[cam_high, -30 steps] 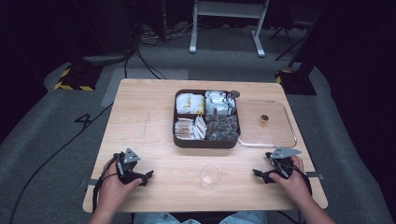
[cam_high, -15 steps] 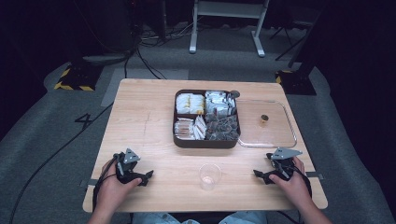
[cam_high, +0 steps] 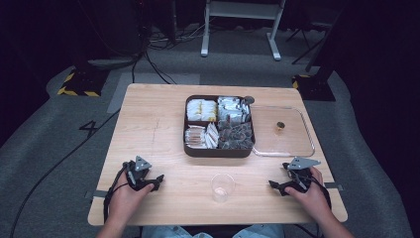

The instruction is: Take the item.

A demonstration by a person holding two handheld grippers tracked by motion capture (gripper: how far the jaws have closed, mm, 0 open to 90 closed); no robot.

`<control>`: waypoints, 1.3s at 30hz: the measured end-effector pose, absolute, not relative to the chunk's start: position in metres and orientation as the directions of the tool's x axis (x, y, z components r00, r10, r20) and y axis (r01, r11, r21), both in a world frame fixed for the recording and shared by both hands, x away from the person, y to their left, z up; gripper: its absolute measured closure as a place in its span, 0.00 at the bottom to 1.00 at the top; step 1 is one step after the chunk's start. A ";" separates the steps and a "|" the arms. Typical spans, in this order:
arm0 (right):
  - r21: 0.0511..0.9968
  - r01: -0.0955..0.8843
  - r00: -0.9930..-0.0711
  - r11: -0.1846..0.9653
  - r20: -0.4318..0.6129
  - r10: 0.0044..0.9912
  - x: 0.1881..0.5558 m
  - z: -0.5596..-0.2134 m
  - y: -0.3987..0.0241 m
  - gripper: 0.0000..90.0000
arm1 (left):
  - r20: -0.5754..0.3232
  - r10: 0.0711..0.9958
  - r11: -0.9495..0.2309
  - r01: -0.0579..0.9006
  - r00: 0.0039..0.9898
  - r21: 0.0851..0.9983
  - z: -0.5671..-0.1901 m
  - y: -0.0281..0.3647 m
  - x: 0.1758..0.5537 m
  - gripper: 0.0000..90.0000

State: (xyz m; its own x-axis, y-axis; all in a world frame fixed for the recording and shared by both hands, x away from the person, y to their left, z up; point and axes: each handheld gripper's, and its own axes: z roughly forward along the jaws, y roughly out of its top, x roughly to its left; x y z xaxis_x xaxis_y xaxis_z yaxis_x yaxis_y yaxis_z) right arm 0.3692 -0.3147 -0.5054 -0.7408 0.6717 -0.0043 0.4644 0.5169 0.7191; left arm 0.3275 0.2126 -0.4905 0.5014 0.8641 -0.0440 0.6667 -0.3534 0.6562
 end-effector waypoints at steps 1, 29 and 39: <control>0.719 0.464 -0.741 0.517 -0.005 0.672 0.369 -0.505 -0.315 0.05 | -0.043 0.865 -0.352 0.664 0.501 0.660 -0.487 0.211 0.326 0.37; 0.721 0.464 -0.741 0.515 -0.002 0.671 0.370 -0.505 -0.314 0.05 | -0.109 0.836 -0.238 0.536 0.537 0.810 -0.402 0.148 0.352 0.32; 0.721 0.455 -0.752 0.523 -0.004 0.659 0.370 -0.505 -0.314 0.05 | -0.132 0.792 -0.259 0.524 0.596 0.811 -0.386 0.135 0.382 0.37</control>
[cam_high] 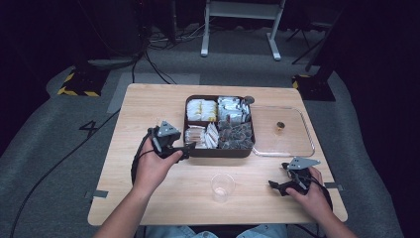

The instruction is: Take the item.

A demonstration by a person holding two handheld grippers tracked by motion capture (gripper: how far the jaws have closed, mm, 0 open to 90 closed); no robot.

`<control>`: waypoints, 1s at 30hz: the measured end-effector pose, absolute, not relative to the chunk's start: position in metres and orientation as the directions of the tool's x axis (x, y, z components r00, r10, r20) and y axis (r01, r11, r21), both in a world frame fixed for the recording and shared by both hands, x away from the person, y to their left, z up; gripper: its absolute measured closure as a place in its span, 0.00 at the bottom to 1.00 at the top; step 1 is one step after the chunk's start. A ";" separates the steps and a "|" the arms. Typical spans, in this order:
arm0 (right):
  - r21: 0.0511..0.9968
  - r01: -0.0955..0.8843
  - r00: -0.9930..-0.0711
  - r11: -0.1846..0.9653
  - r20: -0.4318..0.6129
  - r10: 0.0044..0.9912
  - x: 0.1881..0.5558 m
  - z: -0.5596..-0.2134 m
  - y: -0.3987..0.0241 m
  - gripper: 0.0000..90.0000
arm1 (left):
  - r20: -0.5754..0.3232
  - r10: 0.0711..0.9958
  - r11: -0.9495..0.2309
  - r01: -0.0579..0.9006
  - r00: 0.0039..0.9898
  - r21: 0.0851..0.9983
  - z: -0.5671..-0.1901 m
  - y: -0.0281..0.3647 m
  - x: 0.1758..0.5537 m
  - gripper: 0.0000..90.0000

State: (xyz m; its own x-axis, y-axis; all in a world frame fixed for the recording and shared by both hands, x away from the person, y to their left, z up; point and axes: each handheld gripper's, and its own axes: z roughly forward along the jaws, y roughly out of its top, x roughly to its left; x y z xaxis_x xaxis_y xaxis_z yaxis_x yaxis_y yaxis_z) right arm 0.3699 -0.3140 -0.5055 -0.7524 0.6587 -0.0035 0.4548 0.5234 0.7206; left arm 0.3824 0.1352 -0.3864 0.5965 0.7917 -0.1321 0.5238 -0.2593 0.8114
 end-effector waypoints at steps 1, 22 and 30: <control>0.721 0.455 -0.752 0.523 -0.004 0.659 0.370 -0.505 -0.314 0.05 | -0.132 0.792 -0.259 0.524 0.596 0.811 -0.386 0.135 0.382 0.38; 0.720 0.455 -0.752 0.523 -0.003 0.659 0.370 -0.505 -0.314 0.05 | -0.094 0.791 -0.283 0.497 0.604 0.820 -0.365 0.102 0.447 0.40; 0.720 0.461 -0.745 0.519 -0.004 0.667 0.369 -0.505 -0.314 0.05 | -0.085 0.814 -0.277 0.513 0.574 0.812 -0.364 0.088 0.476 0.40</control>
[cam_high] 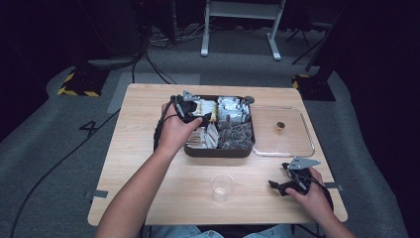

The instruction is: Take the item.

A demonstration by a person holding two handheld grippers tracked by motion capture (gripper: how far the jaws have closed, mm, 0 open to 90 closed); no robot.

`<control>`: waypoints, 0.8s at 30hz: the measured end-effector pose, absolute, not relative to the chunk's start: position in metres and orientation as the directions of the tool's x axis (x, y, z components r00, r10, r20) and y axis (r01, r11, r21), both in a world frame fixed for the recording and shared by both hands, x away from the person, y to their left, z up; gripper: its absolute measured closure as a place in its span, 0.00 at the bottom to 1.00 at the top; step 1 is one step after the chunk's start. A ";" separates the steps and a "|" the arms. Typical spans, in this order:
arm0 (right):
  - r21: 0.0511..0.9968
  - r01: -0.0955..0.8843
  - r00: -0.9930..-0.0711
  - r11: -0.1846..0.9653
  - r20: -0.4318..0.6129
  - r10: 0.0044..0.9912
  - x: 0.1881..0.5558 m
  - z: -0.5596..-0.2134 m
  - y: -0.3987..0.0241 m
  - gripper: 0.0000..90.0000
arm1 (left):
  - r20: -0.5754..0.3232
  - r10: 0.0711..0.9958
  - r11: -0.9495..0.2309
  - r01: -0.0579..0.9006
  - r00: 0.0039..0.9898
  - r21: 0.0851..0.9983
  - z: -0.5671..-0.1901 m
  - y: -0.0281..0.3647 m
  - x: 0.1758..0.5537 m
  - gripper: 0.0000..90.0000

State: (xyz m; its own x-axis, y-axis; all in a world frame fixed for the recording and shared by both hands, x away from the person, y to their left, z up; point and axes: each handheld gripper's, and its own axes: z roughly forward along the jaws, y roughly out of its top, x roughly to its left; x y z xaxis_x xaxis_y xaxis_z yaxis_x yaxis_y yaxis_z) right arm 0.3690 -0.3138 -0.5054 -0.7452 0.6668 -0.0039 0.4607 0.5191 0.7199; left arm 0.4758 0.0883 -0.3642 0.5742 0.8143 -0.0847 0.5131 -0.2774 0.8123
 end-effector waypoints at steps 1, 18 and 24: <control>0.720 0.461 -0.745 0.519 -0.004 0.667 0.369 -0.505 -0.314 0.05 | -0.085 0.814 -0.277 0.513 0.574 0.812 -0.364 0.088 0.476 0.40; 0.720 0.460 -0.747 0.520 -0.004 0.665 0.369 -0.505 -0.314 0.05 | -0.143 0.861 -0.211 0.598 0.488 0.774 -0.389 0.070 0.536 0.41; 0.720 0.458 -0.749 0.521 -0.003 0.662 0.372 -0.505 -0.313 0.05 | -0.116 0.865 -0.247 0.614 0.489 0.750 -0.400 0.066 0.550 0.40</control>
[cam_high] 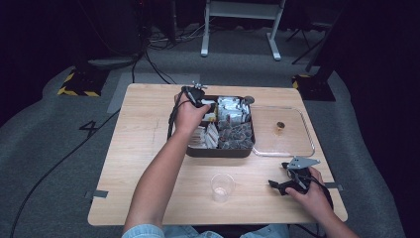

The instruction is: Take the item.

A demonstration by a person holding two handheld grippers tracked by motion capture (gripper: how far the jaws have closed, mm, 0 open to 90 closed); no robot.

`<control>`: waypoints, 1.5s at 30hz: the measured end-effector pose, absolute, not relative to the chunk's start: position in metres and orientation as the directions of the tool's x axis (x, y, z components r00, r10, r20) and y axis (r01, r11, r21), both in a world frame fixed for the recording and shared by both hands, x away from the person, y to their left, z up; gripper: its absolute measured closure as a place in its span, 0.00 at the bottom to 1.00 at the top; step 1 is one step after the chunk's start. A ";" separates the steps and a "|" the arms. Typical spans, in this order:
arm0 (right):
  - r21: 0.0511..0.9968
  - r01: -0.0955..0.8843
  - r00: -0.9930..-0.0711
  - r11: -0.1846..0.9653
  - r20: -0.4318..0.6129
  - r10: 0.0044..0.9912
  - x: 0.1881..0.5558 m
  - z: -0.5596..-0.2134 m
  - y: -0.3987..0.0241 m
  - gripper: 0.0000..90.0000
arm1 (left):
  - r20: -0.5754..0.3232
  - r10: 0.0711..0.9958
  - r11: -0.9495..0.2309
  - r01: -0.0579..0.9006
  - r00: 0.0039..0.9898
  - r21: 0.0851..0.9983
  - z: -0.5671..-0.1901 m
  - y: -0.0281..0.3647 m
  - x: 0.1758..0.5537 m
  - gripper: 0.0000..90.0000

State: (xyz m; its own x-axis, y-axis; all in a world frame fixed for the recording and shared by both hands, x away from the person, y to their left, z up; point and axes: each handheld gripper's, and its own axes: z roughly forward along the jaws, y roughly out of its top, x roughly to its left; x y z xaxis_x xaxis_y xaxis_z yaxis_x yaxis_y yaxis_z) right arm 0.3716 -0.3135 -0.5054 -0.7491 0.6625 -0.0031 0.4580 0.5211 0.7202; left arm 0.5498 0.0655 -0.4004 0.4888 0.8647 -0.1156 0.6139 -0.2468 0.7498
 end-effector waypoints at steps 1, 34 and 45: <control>0.719 0.458 -0.749 0.522 -0.003 0.662 0.372 -0.505 -0.313 0.05 | -0.115 0.869 -0.250 0.627 0.482 0.738 -0.404 0.064 0.555 0.40; 0.728 0.444 -0.759 0.522 -0.003 0.651 0.370 -0.505 -0.314 0.10 | -0.099 0.855 -0.367 0.729 0.509 0.578 -0.448 0.042 0.577 0.53; 0.728 0.444 -0.760 0.523 -0.003 0.650 0.371 -0.505 -0.314 0.10 | -0.078 0.845 -0.414 0.741 0.529 0.529 -0.450 0.040 0.577 0.76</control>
